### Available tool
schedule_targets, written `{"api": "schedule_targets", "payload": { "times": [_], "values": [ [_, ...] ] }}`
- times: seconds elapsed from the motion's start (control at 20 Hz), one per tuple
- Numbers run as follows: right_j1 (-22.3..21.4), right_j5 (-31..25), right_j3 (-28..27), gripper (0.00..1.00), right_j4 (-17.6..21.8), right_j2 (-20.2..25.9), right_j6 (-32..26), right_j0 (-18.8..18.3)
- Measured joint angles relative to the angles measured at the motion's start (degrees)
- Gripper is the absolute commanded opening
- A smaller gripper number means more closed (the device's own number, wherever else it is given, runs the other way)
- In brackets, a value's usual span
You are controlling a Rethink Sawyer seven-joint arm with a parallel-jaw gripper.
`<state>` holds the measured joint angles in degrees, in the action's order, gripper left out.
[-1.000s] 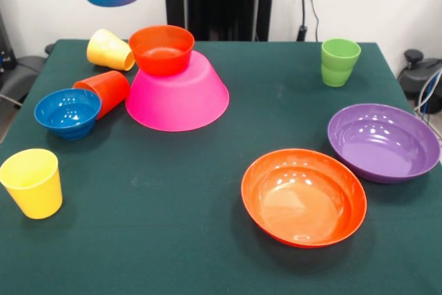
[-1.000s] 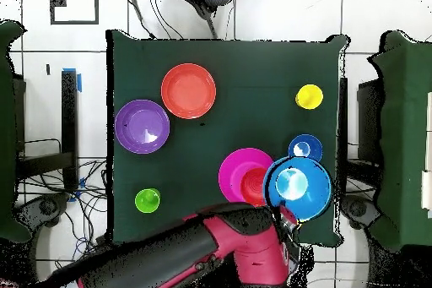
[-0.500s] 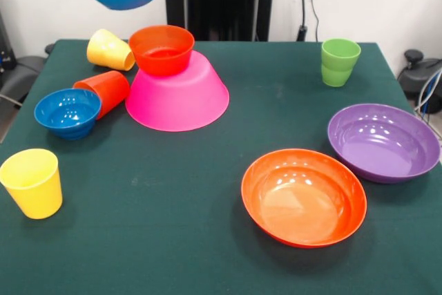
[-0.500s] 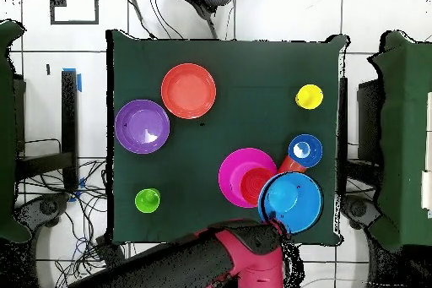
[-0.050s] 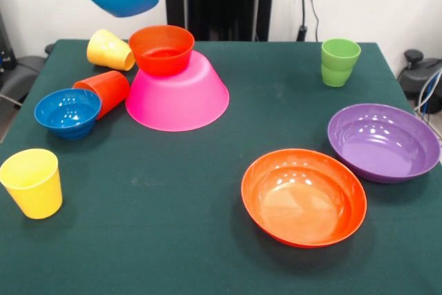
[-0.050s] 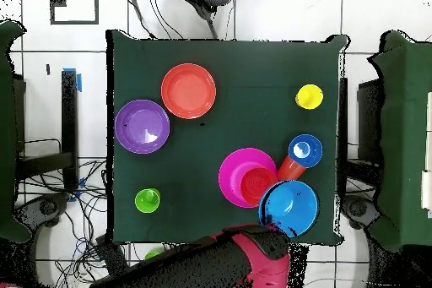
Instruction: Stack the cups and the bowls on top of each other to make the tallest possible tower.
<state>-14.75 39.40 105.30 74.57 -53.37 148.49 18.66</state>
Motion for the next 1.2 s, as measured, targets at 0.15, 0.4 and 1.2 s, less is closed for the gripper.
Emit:
{"api": "schedule_targets", "payload": {
  "times": [0.15,0.4,1.2],
  "values": [
    [-0.9,0.0,0.1,0.00,-0.5,1.3,0.0,-1.1],
    [-1.7,0.0,0.5,0.00,-2.1,2.5,0.0,-2.5],
    [-3.6,0.0,1.8,0.00,-4.4,6.0,0.0,-4.3]
  ]
}}
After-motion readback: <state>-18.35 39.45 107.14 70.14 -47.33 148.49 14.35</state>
